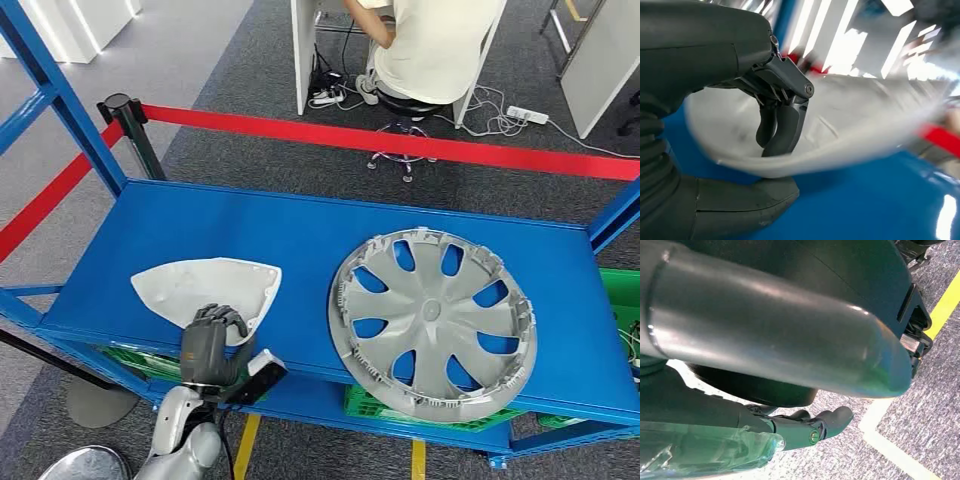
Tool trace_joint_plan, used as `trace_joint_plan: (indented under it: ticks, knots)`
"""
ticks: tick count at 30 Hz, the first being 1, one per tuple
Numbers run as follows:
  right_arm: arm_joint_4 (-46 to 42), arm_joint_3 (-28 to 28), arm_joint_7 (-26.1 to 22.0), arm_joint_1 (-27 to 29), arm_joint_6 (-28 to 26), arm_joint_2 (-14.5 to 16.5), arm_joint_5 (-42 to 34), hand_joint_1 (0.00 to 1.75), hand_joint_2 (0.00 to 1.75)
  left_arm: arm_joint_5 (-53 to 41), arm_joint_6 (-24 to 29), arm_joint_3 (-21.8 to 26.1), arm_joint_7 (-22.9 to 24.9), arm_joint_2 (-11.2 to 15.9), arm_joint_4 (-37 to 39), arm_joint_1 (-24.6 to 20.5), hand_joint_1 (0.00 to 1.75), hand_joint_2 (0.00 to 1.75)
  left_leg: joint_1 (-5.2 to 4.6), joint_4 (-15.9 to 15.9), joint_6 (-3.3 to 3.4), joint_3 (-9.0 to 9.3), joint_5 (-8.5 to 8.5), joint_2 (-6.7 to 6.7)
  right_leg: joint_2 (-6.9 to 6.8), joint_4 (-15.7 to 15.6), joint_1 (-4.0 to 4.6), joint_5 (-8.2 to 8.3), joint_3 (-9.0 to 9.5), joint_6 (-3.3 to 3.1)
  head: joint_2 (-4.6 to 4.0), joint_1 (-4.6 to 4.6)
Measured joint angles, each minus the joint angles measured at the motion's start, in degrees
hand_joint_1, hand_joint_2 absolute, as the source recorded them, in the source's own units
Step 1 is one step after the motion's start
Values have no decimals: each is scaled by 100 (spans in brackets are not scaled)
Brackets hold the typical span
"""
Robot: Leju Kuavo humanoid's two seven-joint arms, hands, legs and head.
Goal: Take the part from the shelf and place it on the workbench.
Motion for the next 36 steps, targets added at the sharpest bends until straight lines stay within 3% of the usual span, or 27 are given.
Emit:
trace_joint_plan:
  ticks: [3,5,10,13,16,20,26,30,33,36]
  knots:
    - [2,0,33,-11,103,-5,33,0,0,-1084,8,-23,391,-17,-495,126,175,175,0,0,0,-3,0,1,2,0,0,0,-3,0,0,2]
    - [2,2,73,-23,225,-17,73,0,0,-1592,14,-215,1140,173,-941,121,175,175,0,0,0,-3,0,6,7,0,0,0,-8,0,0,0]
    - [0,4,149,-51,370,-40,97,0,0,-1661,19,-1479,3741,1152,-1449,-470,175,175,15,0,-6,-2,5,4,1,3,16,6,-6,-8,0,-1]
    - [0,4,127,-50,360,-39,74,0,0,-1662,21,-2397,4536,1661,-1603,-865,175,175,19,0,-8,-1,7,9,11,6,21,11,-4,-16,0,0]
    - [0,10,106,-46,360,-39,25,0,0,-1663,21,-2933,4585,1936,-1744,-1028,175,175,19,0,-8,-1,6,13,15,6,21,11,-5,-17,0,0]
    - [0,15,65,-40,360,-39,-7,0,0,-1662,21,-3251,4539,2189,-1863,-1180,175,175,19,0,-8,-3,4,15,17,5,21,11,-10,-17,0,-1]
    - [0,15,52,-38,359,-39,-26,0,0,-1662,21,-3880,5263,2586,-1916,-1758,175,175,20,0,-8,-4,4,15,16,5,23,11,-13,-17,0,-1]
    - [0,15,40,-35,355,-39,-45,0,0,-1662,21,-4198,5436,2746,-1997,-2022,175,175,11,22,-2,-8,0,16,19,-1,5,21,-12,-9,0,-1]
    - [0,10,31,-34,348,-39,-54,0,0,-1663,21,-4279,5264,2822,-2089,-2092,175,175,-3,42,23,-17,-16,16,21,-2,-10,24,-11,-1,0,-2]
    - [0,9,28,-35,344,-39,-56,0,0,-1662,21,-4110,4584,2848,-2223,-1917,175,175,-17,58,60,-35,-28,21,28,-30,-24,42,-6,35,0,-4]
